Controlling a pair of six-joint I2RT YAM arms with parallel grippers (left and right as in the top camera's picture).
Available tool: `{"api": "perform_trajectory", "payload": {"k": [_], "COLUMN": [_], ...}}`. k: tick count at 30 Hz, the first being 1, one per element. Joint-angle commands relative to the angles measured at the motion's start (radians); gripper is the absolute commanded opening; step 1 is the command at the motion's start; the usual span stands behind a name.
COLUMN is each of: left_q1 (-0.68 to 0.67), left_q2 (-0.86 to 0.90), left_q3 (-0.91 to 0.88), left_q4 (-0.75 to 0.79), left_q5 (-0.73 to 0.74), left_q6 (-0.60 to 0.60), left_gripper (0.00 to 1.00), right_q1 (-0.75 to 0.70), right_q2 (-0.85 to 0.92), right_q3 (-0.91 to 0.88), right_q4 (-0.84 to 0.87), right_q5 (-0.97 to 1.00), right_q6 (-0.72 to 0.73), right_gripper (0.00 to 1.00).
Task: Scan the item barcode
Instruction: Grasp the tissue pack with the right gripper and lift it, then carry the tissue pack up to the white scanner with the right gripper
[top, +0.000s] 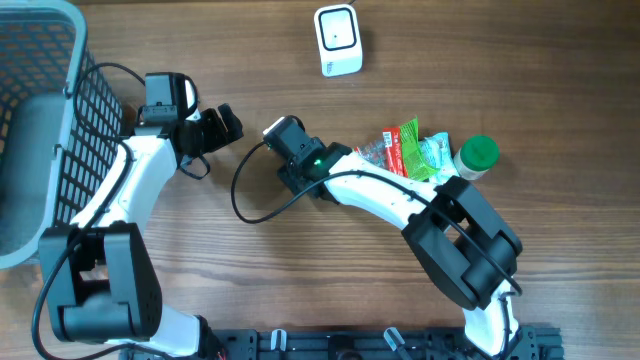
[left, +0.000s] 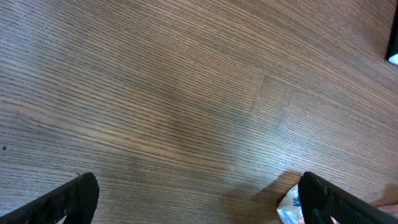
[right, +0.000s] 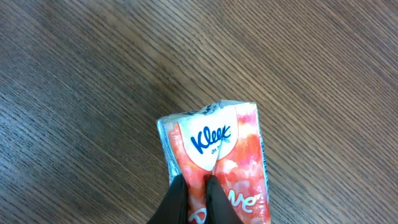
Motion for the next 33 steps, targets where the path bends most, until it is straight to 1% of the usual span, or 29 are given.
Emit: {"api": "perform_trajectory", "payload": {"k": [1, 4, 6, 7, 8, 10, 11, 15, 17, 18, 20, 21, 23, 27, 31, 33], "left_q1": [0.011, 0.011, 0.011, 0.011, 0.011, 0.011, 0.011, 0.011, 0.011, 0.011, 0.011, 0.011, 0.011, 0.011, 0.011, 0.011], "left_q2": [-0.011, -0.011, -0.011, -0.011, -0.011, -0.011, -0.011, -0.011, -0.011, -0.011, -0.011, -0.011, -0.011, -0.011, -0.011, -0.011], "left_q3": [0.012, 0.012, 0.012, 0.012, 0.012, 0.012, 0.012, 0.012, 0.012, 0.012, 0.012, 0.012, 0.012, 0.012, 0.012, 0.012], "left_q4": [0.003, 0.003, 0.003, 0.003, 0.003, 0.003, 0.003, 0.003, 0.003, 0.003, 0.003, 0.003, 0.003, 0.003, 0.003, 0.003], "left_q5": [-0.014, -0.014, -0.014, -0.014, -0.014, -0.014, -0.014, -0.014, -0.014, -0.014, -0.014, -0.014, -0.014, -0.014, -0.014, -0.014], "left_q6": [0.002, 0.002, 0.002, 0.002, 0.002, 0.002, 0.002, 0.002, 0.002, 0.002, 0.002, 0.002, 0.002, 0.002, 0.002, 0.002], "left_gripper": [1.0, 1.0, 1.0, 1.0, 1.0, 1.0, 1.0, 1.0, 1.0, 1.0, 1.0, 1.0, 1.0, 1.0, 1.0, 1.0], "right_q1": [-0.012, -0.034, -0.059, -0.069, -0.095, -0.138, -0.165, -0.262, -0.311, -0.35, -0.398, -0.425, -0.469, -0.514, -0.522, -0.524], "right_q2": [0.001, -0.077, -0.146, -0.168, -0.208, -0.244, -0.252, -0.241, -0.228, -0.208, -0.175, -0.15, -0.103, -0.002, 0.127, 0.181], "right_q3": [-0.012, 0.038, 0.078, 0.094, 0.129, 0.186, 0.235, 0.459, 0.558, 0.638, 0.726, 0.762, 0.778, 0.777, 0.777, 0.777], "right_q4": [-0.032, -0.081, -0.135, -0.156, -0.2, -0.273, -0.344, -0.603, -0.661, -0.703, -0.735, -0.734, -0.676, -0.564, -0.346, -0.262], "right_q5": [0.013, 0.009, -0.032, -0.062, -0.135, -0.23, -0.277, -0.383, -0.463, -0.541, -0.647, -0.716, -0.821, -0.854, -0.853, -0.853], "right_q6": [0.004, 0.008, 0.008, 0.008, 0.02, 0.067, 0.088, 0.09, 0.093, 0.107, 0.113, 0.12, 0.159, 0.21, 0.229, 0.3], "right_gripper": [0.04, 0.04, 0.04, 0.04, 0.04, 0.04, 0.04, 0.04, 0.04, 0.04, 0.04, 0.04, 0.04, 0.04, 0.04, 0.04]}}
